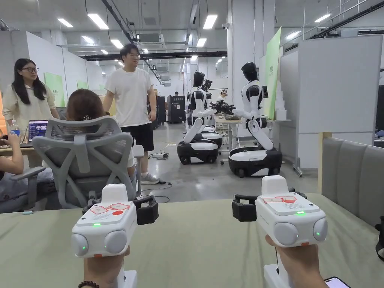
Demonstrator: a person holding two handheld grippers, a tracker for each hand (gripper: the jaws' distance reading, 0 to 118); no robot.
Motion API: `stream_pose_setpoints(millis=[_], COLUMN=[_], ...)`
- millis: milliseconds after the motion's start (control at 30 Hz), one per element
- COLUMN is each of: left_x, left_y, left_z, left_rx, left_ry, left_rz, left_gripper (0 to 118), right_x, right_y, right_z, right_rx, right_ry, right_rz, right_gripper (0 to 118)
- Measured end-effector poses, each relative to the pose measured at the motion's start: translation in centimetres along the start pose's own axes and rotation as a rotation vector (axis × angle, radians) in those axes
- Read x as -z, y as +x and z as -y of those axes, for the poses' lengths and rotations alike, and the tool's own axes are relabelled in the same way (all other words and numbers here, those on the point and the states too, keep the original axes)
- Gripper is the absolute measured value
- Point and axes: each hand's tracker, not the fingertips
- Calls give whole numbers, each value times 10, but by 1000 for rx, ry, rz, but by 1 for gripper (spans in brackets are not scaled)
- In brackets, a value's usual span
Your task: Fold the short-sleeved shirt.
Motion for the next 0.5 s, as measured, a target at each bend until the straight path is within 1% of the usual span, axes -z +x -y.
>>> stream_pose_setpoints(millis=[233,500], left_x=[-1,-2], left_y=[-2,-2], left_z=[0,0], left_rx=[10,19], left_ry=[-1,-3], left_rz=[-8,-11], left_gripper=[118,118], right_x=[-2,-2], right_y=[-1,-1], right_z=[2,4], right_rx=[3,-12], right_ry=[5,2], right_rz=[12,14], right_gripper=[118,118])
